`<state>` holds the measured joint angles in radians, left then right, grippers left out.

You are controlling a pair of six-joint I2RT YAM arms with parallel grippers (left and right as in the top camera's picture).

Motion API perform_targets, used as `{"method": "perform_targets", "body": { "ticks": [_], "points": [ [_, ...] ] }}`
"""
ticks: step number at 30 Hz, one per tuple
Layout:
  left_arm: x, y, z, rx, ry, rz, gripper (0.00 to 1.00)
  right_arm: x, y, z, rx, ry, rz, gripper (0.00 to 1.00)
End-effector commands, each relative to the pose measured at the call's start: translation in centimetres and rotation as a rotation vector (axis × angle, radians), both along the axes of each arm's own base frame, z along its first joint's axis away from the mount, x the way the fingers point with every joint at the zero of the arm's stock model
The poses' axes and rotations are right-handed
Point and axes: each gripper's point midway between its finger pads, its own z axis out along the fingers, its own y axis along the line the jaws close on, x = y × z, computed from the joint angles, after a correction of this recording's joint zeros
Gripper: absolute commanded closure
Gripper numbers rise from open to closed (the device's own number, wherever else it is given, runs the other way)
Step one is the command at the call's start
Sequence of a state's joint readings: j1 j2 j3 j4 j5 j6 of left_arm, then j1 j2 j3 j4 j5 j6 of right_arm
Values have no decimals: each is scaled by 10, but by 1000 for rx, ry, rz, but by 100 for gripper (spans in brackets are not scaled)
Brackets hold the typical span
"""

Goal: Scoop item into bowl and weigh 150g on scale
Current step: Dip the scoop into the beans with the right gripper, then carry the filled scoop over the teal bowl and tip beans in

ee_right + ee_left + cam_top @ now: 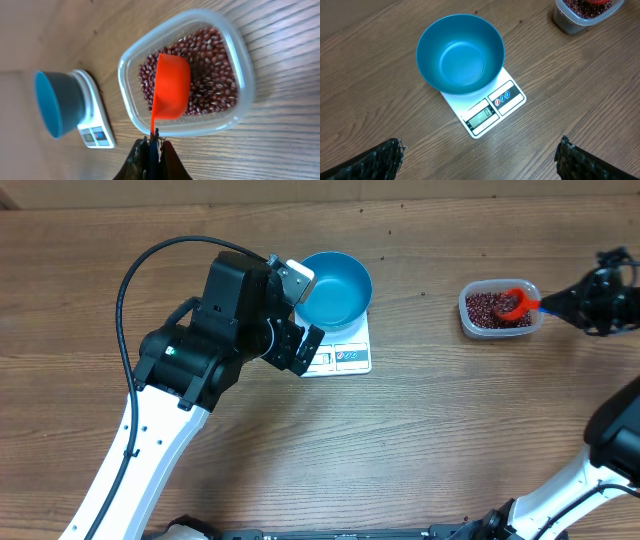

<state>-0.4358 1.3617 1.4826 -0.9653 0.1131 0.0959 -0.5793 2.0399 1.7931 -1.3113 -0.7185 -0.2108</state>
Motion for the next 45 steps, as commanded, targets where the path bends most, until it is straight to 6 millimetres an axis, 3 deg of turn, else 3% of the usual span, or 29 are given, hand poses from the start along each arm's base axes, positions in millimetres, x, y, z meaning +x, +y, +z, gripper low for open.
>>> {"method": "perform_targets", "body": {
  "ticks": [1, 8, 13, 18, 30, 37, 45],
  "points": [
    [2, 0, 0, -11, 7, 7, 1, 0, 2, 10, 108, -71, 5, 96],
    [2, 0, 0, -11, 7, 7, 0, -5, 15, 25, 186, -146, 68, 96],
    [2, 0, 0, -11, 7, 7, 0, -1, 38, 42, 276, -217, 121, 96],
    [2, 0, 0, -11, 7, 7, 0, 4, 67, 46, 305, -222, 189, 96],
    [2, 0, 0, -11, 7, 7, 0, 24, 164, 65, 383, -246, 377, 96],
    [2, 0, 0, -11, 7, 7, 0, 34, 230, 72, 372, -256, 498, 96],
    [2, 0, 0, -11, 7, 7, 0, 54, 279, 63, 80, -230, 528, 96]
  ]
}}
